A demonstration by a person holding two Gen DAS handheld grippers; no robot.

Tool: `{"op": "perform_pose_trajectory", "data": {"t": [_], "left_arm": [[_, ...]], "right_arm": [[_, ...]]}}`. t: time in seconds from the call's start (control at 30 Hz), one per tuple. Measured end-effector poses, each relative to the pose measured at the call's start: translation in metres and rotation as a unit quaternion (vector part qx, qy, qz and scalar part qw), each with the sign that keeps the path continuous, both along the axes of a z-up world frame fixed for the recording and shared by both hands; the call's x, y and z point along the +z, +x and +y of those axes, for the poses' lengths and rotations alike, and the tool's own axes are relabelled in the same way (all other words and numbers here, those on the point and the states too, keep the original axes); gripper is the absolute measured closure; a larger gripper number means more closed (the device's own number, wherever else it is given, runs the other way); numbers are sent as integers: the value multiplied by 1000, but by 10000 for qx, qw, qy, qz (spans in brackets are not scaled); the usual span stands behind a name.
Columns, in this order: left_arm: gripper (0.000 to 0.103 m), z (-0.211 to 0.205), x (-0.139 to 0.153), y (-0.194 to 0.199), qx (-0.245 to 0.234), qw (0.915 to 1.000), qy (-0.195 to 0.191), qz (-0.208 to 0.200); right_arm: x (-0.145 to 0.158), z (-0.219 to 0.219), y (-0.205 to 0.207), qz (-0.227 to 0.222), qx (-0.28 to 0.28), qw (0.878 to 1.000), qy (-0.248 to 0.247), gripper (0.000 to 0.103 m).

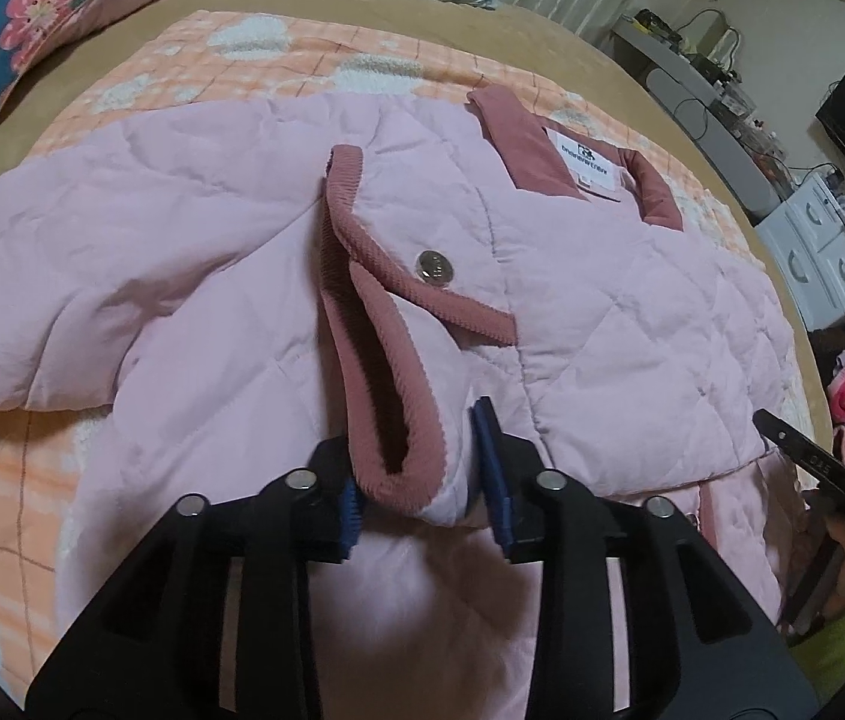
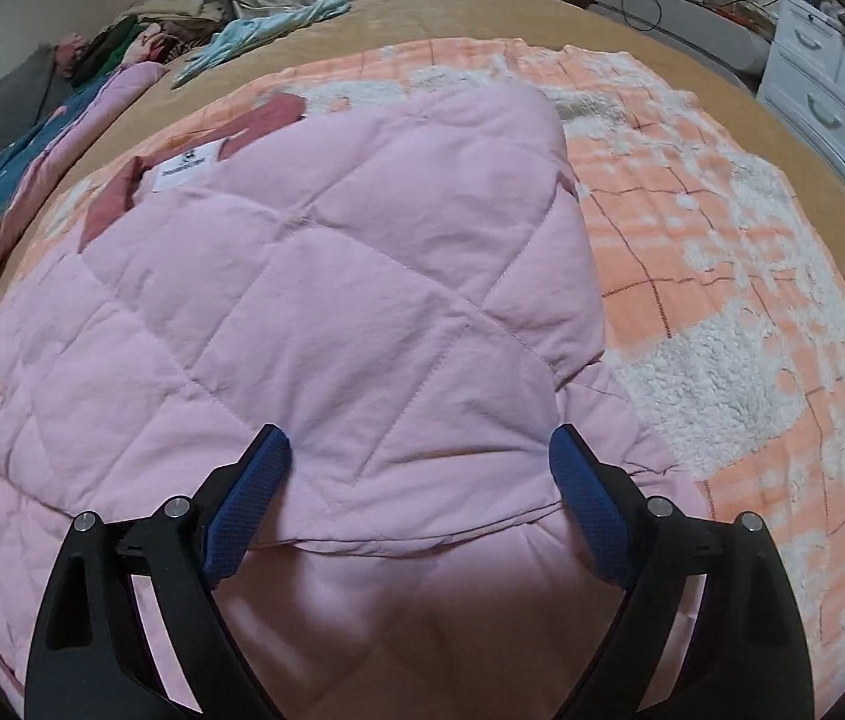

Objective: Fold large clothes
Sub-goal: 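Release the cuff and move the left tool to the other flat sleeve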

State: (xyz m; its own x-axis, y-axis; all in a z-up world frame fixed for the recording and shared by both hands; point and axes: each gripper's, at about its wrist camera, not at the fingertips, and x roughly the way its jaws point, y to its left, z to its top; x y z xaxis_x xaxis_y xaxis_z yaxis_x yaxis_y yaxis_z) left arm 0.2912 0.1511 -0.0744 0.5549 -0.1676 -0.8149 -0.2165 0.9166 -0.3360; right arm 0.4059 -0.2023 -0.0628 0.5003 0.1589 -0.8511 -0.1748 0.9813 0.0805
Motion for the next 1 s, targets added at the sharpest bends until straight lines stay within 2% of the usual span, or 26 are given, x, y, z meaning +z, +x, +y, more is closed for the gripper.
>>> {"op": "perform_pose_trajectory", "data": {"t": [0.17,0.27,0.33,0.43,0.5,0.6,0.83,1.0], "left_arm": [[58,8,10,-11,177,9998,126,-22],[43,16,16,-21,262,9993,253,-35],[29,20,20,-27,327,9988,357,-17],[15,31,24,-39,559,9975,437,5],[9,38,25,-46,724,9959,536,40],[9,47,26,-56,854,9943,625,118],[9,79,30,-86,1280,9903,526,144],[9,101,34,-102,1605,9858,487,114]], "right_arm": [[12,3,-11,-169,-9,9999,-9,13],[25,0,-24,-262,-19,9990,352,12],[33,1,-34,-309,21,9978,582,9],[41,10,-47,-379,150,9966,718,5],[46,19,-58,-439,248,9959,753,5],[50,34,-71,-502,403,9949,775,4],[71,77,-100,-798,872,9903,727,4],[83,113,-113,-830,1250,9860,727,4]]}}
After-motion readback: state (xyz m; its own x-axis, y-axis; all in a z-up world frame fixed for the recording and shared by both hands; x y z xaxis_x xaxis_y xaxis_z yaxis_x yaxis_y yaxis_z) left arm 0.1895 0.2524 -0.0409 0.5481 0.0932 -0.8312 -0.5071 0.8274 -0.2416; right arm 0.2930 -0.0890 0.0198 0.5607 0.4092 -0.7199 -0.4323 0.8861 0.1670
